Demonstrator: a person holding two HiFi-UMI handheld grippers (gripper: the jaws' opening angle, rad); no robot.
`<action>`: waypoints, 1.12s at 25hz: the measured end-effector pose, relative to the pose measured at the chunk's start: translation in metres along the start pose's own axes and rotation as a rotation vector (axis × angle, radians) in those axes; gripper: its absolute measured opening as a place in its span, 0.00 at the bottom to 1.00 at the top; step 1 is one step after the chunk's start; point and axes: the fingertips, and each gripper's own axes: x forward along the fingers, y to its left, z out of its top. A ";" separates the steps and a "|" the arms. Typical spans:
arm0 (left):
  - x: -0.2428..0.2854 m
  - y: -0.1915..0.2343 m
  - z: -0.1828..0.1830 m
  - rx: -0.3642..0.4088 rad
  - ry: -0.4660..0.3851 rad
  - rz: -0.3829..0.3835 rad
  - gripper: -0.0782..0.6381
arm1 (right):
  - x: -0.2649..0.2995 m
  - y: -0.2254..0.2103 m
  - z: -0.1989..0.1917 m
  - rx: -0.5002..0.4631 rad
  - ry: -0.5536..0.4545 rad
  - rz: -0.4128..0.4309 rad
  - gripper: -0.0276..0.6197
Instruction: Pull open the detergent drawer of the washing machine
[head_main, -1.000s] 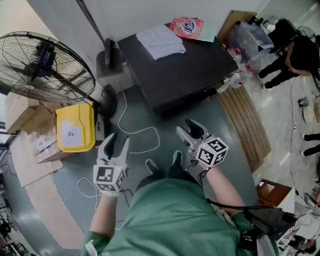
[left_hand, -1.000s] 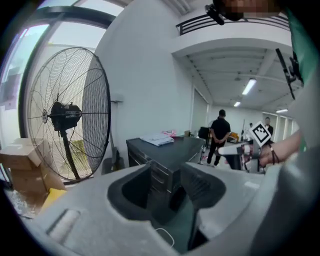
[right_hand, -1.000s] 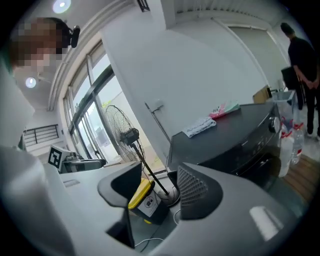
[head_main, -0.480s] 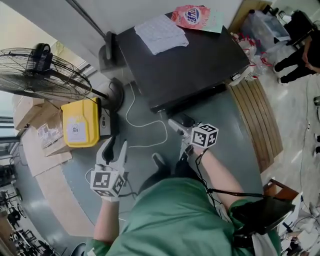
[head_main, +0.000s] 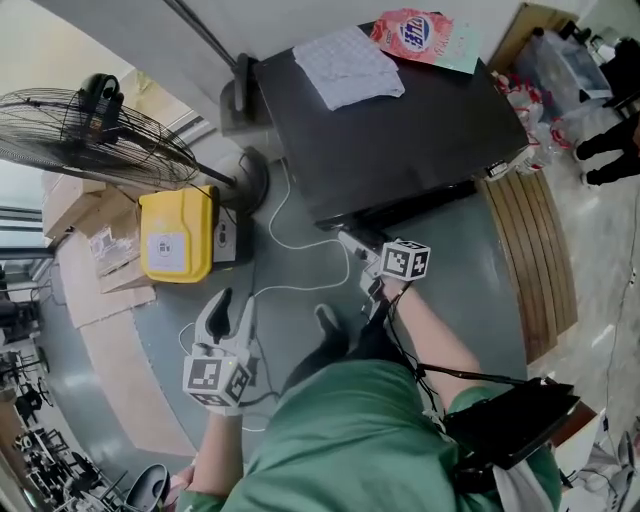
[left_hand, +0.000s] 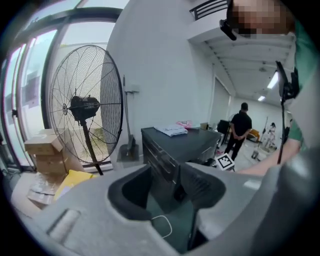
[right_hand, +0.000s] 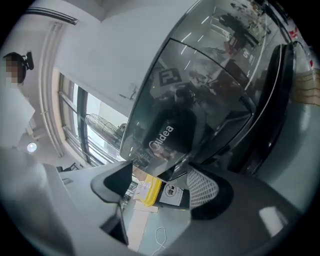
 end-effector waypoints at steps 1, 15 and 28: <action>-0.001 0.002 -0.001 0.000 0.004 0.008 0.36 | 0.003 -0.001 0.000 -0.006 0.002 0.008 0.55; -0.003 -0.006 -0.027 -0.005 0.068 -0.015 0.36 | 0.025 0.004 0.012 0.032 -0.029 0.144 0.66; -0.027 -0.021 -0.035 0.034 0.076 -0.021 0.36 | 0.017 0.000 0.017 0.088 -0.123 0.195 0.62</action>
